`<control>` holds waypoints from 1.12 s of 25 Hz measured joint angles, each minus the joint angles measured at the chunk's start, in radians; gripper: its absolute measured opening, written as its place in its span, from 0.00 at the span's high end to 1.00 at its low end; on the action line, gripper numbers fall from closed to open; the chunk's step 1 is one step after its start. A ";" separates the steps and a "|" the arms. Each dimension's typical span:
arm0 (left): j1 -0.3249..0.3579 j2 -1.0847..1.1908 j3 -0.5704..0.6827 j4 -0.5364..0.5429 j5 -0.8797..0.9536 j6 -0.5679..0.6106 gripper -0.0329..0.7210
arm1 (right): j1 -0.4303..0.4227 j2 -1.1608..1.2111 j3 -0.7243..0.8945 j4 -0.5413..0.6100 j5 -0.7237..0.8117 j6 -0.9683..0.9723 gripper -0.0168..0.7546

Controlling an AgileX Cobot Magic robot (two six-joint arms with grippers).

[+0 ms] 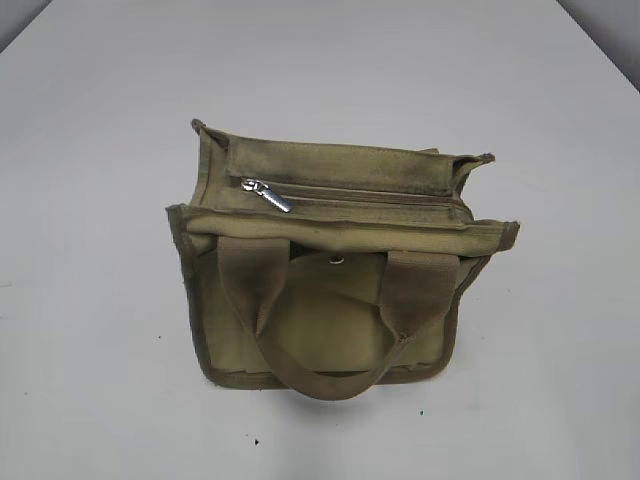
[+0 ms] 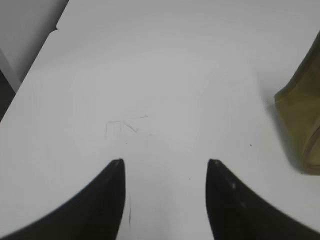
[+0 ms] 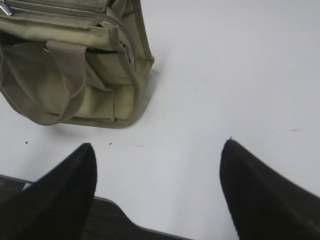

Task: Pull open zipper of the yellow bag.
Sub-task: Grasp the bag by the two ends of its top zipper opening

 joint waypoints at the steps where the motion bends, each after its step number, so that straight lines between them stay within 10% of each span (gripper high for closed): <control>1: 0.000 0.000 0.000 0.000 0.000 0.000 0.43 | 0.000 0.000 0.000 0.000 0.000 0.000 0.21; 28: 0.000 0.000 0.000 0.005 0.000 0.000 0.43 | 0.000 0.000 0.000 0.005 -0.001 0.000 0.21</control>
